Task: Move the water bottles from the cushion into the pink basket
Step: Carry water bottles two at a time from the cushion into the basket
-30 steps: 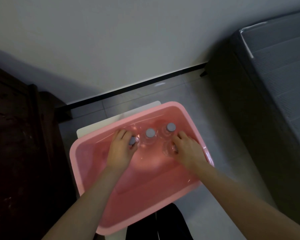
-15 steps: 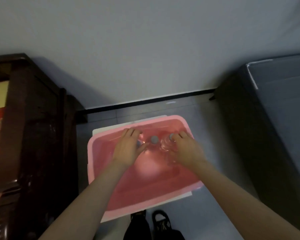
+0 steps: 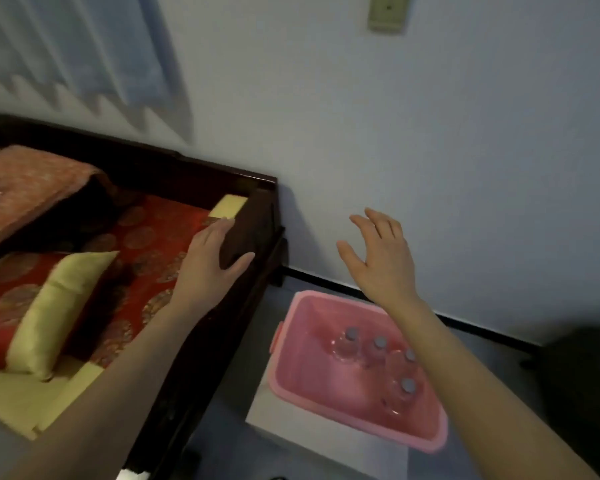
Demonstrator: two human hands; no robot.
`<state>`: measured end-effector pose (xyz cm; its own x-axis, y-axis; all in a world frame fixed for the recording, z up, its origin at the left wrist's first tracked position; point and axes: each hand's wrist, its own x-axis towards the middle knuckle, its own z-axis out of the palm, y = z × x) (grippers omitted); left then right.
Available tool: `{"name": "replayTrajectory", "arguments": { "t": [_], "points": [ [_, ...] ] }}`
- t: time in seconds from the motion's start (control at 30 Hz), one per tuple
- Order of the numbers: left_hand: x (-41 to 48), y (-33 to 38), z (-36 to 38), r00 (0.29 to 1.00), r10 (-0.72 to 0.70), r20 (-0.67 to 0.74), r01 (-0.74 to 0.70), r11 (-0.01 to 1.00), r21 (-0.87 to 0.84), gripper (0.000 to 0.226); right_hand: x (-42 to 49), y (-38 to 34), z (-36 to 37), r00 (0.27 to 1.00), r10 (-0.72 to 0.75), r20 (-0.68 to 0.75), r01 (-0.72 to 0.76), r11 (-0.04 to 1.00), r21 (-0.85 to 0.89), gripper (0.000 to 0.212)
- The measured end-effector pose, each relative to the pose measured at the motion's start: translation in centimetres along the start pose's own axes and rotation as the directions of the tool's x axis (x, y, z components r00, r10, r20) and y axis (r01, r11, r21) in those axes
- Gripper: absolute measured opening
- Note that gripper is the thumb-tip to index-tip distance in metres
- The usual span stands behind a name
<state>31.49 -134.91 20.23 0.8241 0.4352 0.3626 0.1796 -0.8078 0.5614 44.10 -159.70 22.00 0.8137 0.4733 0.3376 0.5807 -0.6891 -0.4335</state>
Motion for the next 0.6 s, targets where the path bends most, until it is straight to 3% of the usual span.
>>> {"name": "replayTrajectory", "arguments": {
  "t": [0.1, 0.23, 0.47, 0.6],
  "points": [
    [-2.1, -3.0, -5.7, 0.979, -0.193, -0.069, 0.188, 0.979, -0.073, 0.068, 1.2, -3.9, 1.0, 0.996, -0.091, 0.016, 0.091, 0.996, 0.009, 0.053],
    [-7.3, -8.9, -16.1, 0.873, -0.415, -0.257, 0.410, 0.909, -0.076, 0.072, 2.9, -13.6, 4.1, 0.954, -0.287, 0.091, 0.281, 0.957, 0.071, 0.055],
    [-16.2, -16.4, -28.7, 0.676, -0.563, -0.475, 0.583, 0.803, -0.121, 0.073, 1.8, -28.9, 10.6, 0.863, -0.484, 0.145, 0.451, 0.867, 0.212, 0.056],
    [-21.1, -21.6, -34.3, 0.610, -0.583, -0.536, 0.633, 0.766, -0.113, 0.071, -1.1, -36.1, 14.6, 0.838, -0.505, 0.208, 0.426, 0.843, 0.328, 0.058]
  ]
}}
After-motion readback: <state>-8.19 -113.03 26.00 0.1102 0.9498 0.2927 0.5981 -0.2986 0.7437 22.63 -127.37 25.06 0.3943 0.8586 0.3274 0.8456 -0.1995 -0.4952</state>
